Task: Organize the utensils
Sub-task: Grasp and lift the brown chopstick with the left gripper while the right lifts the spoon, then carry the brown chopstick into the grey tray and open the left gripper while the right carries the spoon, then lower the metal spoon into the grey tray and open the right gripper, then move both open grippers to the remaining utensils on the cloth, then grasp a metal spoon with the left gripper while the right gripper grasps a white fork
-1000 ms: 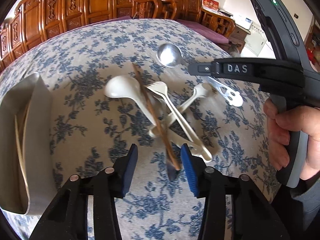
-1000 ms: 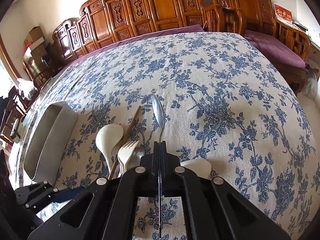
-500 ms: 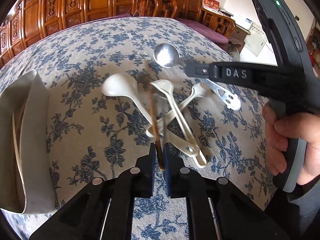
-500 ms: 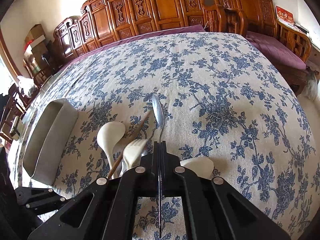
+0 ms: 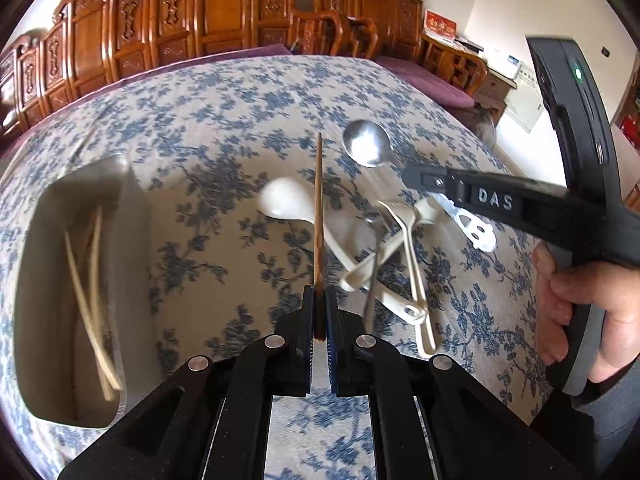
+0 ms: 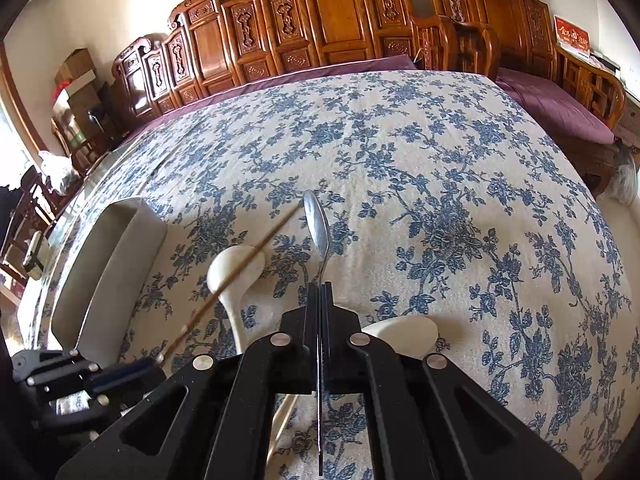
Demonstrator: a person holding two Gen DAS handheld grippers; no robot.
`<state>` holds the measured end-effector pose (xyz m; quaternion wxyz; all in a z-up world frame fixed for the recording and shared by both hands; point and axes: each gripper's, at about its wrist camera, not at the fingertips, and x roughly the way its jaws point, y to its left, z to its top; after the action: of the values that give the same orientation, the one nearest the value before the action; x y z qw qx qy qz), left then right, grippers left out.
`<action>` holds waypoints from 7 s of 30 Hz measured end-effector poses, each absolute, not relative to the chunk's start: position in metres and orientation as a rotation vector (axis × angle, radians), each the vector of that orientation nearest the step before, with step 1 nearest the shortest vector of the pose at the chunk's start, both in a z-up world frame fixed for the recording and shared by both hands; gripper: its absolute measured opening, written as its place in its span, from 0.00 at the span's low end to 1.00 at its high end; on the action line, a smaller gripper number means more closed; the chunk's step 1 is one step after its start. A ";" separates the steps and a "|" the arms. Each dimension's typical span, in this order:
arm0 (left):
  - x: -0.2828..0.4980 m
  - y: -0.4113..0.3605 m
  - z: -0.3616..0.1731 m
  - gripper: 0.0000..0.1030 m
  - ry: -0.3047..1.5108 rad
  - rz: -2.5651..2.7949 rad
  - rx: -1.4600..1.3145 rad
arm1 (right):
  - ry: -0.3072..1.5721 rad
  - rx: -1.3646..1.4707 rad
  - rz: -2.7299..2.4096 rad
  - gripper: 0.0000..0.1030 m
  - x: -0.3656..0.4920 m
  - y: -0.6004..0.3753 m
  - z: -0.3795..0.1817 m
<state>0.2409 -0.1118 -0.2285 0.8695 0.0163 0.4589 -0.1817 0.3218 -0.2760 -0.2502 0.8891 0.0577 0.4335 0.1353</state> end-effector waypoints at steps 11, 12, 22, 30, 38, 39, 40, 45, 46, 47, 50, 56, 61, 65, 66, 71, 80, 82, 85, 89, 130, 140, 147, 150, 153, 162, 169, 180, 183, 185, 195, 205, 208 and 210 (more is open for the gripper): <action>0.228 -0.080 -0.204 0.04 0.925 -0.327 0.057 | 0.874 0.108 0.333 0.02 0.307 -0.256 -0.238; 0.225 -0.077 -0.201 0.04 0.922 -0.322 0.065 | 0.868 0.107 0.342 0.02 0.306 -0.253 -0.236; 0.207 -0.036 -0.187 0.04 0.922 -0.255 0.060 | 0.829 0.071 0.428 0.02 0.287 -0.220 -0.219; 0.199 0.013 -0.178 0.04 0.916 -0.172 0.032 | 0.826 0.038 0.468 0.02 0.279 -0.199 -0.216; 0.209 0.040 -0.187 0.04 0.949 -0.112 0.014 | 0.831 0.012 0.488 0.02 0.275 -0.187 -0.218; 0.210 0.042 -0.188 0.04 0.954 -0.107 0.014 | 0.832 0.009 0.490 0.02 0.274 -0.185 -0.218; 0.211 0.042 -0.190 0.04 0.959 -0.105 0.013 | 0.833 0.007 0.492 0.02 0.274 -0.184 -0.218; 0.218 0.047 -0.200 0.04 0.996 -0.100 0.012 | 0.839 -0.009 0.503 0.02 0.272 -0.177 -0.220; 0.220 0.048 -0.202 0.04 1.002 -0.101 0.009 | 0.840 -0.011 0.504 0.02 0.272 -0.176 -0.221; 0.221 0.048 -0.203 0.04 1.008 -0.106 0.007 | 0.840 -0.013 0.505 0.02 0.271 -0.175 -0.221; 0.220 0.049 -0.206 0.04 1.017 -0.114 0.003 | 0.842 -0.019 0.508 0.02 0.271 -0.172 -0.222; 0.216 0.054 -0.213 0.04 1.038 -0.117 -0.019 | 0.844 -0.027 0.515 0.02 0.271 -0.168 -0.223; 0.217 0.057 -0.207 0.04 1.026 -0.115 -0.032 | 0.845 -0.033 0.520 0.02 0.269 -0.163 -0.222; 0.217 0.058 -0.201 0.05 1.013 -0.123 -0.032 | 0.844 -0.039 0.524 0.02 0.268 -0.159 -0.222; 0.217 0.059 -0.200 0.06 1.010 -0.123 -0.035 | 0.844 -0.039 0.526 0.02 0.267 -0.158 -0.221; 0.223 0.068 -0.190 0.15 0.978 -0.106 -0.054 | 0.837 -0.034 0.546 0.02 0.266 -0.143 -0.215; 0.236 0.089 -0.190 0.24 0.937 -0.065 -0.082 | 0.847 -0.005 0.589 0.02 0.275 -0.101 -0.210; 0.236 0.094 -0.192 0.26 0.931 -0.054 -0.078 | 0.861 0.017 0.597 0.02 0.280 -0.091 -0.212; 0.237 0.101 -0.192 0.29 0.916 -0.035 -0.078 | 0.880 0.055 0.600 0.02 0.291 -0.075 -0.216; 0.236 0.109 -0.191 0.41 0.898 -0.013 -0.079 | 0.892 0.086 0.601 0.02 0.303 -0.058 -0.219; 0.227 0.053 -0.183 0.68 0.834 -0.091 -0.039 | 0.797 -0.021 0.414 0.06 0.258 -0.200 -0.199; 0.216 0.015 -0.183 0.69 0.822 -0.140 0.000 | 0.808 -0.031 0.292 0.17 0.250 -0.259 -0.216; 0.215 -0.019 -0.190 0.69 0.841 -0.211 0.019 | 0.859 0.016 0.269 0.17 0.252 -0.280 -0.242; 0.218 -0.036 -0.198 0.69 0.863 -0.245 0.037 | 0.886 0.031 0.252 0.17 0.256 -0.286 -0.252; 0.221 -0.055 -0.207 0.69 0.885 -0.278 0.048 | 0.906 0.066 0.239 0.17 0.261 -0.291 -0.256; 0.226 -0.114 -0.242 0.67 0.963 -0.399 0.125 | 0.888 0.060 0.242 0.17 0.262 -0.288 -0.253; 0.236 -0.138 -0.260 0.51 1.000 -0.428 0.150 | 0.874 0.073 0.240 0.17 0.263 -0.291 -0.249; 0.249 -0.156 -0.264 0.17 0.979 -0.430 0.198 | 0.877 0.065 0.243 0.17 0.265 -0.288 -0.248; 0.249 -0.160 -0.264 0.17 0.972 -0.426 0.221 | 0.877 0.065 0.244 0.17 0.266 -0.287 -0.249; 0.248 -0.162 -0.264 0.15 0.963 -0.433 0.244 | 0.884 0.057 0.244 0.17 0.267 -0.284 -0.251; 0.240 -0.146 -0.246 0.06 0.936 -0.466 0.176 | 0.922 0.050 0.249 0.17 0.271 -0.279 -0.263; 0.233 -0.136 -0.223 0.06 0.872 -0.486 0.134 | 0.963 0.034 0.280 0.28 0.279 -0.261 -0.275; 0.231 -0.134 -0.217 0.06 0.855 -0.491 0.122 | 0.978 0.032 0.274 0.28 0.282 -0.259 -0.280; 0.231 -0.132 -0.214 0.06 0.848 -0.492 0.115 | 0.985 0.024 0.271 0.28 0.283 -0.258 -0.282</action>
<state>0.2309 -0.1320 -0.2136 0.8808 0.0551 0.4069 -0.2359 0.2830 -0.2579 -0.2822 0.8723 0.0115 0.4712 0.1297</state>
